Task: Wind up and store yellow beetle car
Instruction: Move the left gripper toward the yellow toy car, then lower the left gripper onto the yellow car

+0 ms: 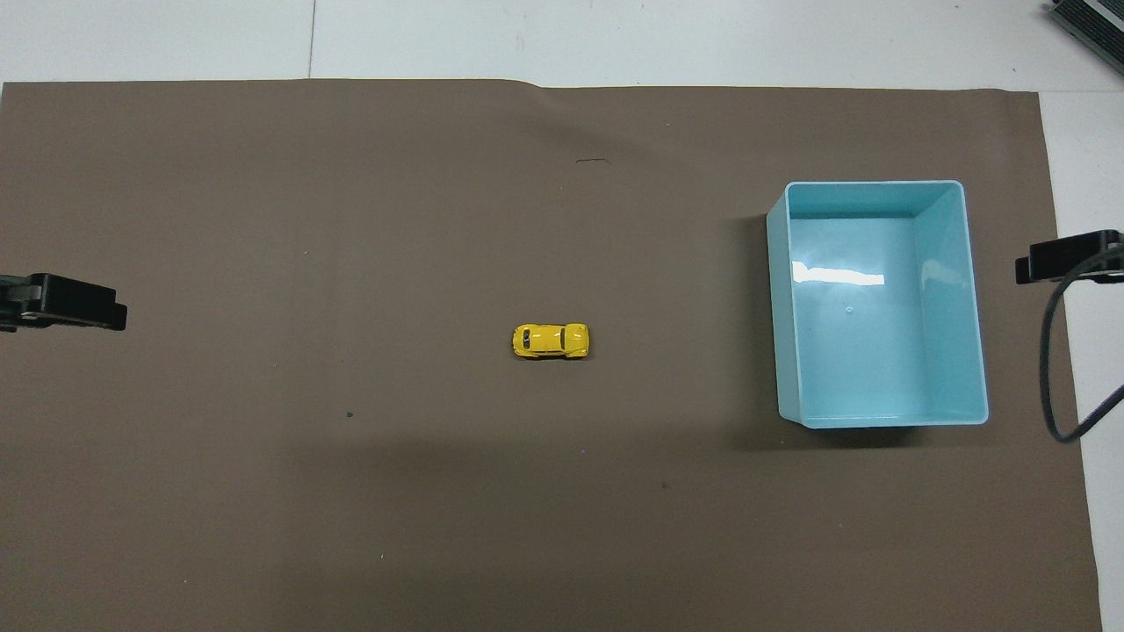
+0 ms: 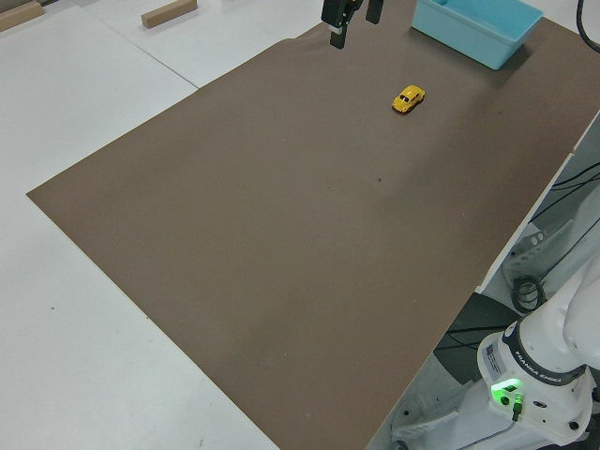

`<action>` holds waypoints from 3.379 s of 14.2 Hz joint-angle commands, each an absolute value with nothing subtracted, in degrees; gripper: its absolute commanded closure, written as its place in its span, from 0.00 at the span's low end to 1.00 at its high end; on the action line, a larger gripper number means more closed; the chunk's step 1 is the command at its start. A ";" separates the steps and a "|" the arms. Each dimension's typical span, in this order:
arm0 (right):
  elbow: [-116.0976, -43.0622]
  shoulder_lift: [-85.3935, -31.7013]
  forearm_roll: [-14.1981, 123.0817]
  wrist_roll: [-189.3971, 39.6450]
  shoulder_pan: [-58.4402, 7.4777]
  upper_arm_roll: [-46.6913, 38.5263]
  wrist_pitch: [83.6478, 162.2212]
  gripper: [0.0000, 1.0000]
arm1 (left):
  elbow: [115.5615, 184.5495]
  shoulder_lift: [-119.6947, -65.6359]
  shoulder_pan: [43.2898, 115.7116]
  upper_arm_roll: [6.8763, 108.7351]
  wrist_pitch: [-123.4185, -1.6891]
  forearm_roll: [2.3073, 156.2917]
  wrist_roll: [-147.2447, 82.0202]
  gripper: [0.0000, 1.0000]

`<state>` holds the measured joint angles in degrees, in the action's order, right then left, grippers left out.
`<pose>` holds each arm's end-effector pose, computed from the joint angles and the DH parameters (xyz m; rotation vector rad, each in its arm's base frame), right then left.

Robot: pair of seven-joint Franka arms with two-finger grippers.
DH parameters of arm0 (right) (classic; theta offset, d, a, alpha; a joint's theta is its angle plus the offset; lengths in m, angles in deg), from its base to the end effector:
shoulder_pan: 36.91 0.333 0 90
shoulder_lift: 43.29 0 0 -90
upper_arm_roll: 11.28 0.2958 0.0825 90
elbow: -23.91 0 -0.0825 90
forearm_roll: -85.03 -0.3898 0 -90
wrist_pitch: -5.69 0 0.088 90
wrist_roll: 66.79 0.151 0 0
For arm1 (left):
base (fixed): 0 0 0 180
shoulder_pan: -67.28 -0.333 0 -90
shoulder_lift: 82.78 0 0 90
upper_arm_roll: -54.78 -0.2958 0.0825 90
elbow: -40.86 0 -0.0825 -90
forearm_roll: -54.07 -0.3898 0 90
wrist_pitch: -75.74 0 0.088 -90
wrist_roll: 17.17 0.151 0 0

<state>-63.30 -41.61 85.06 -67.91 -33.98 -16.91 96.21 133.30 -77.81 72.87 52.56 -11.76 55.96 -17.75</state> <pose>0.5562 -0.0271 0.6009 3.1378 -0.0434 0.1366 0.5293 -0.0355 0.5836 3.1043 -0.0781 -0.0012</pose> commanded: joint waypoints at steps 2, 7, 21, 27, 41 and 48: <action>-63.72 -40.83 84.15 -67.93 -36.55 -14.62 95.34 0.00 | 134.02 -78.38 75.28 52.41 -13.37 56.89 -22.51 0.00; -63.63 -40.75 84.24 -68.02 -36.20 -14.62 95.42 0.00 | 134.46 -82.60 78.18 52.49 -19.09 57.15 -33.31 0.00; -63.72 -40.75 84.24 -67.93 -36.20 -14.97 95.25 0.00 | 138.68 -86.99 87.04 52.41 -29.01 63.48 -107.03 0.00; -63.63 -40.75 84.24 -67.93 -36.20 -14.71 95.34 0.00 | 138.24 -94.97 95.91 52.23 -34.89 60.69 -124.17 0.00; -63.63 -40.75 84.24 -67.93 -36.20 -14.80 95.34 0.00 | 132.79 -110.99 108.07 52.32 -44.22 55.74 -141.62 0.00; -63.63 -40.75 84.24 -67.93 -36.20 -14.80 95.34 0.00 | 132.97 -112.31 108.15 52.23 -45.64 55.83 -142.94 0.00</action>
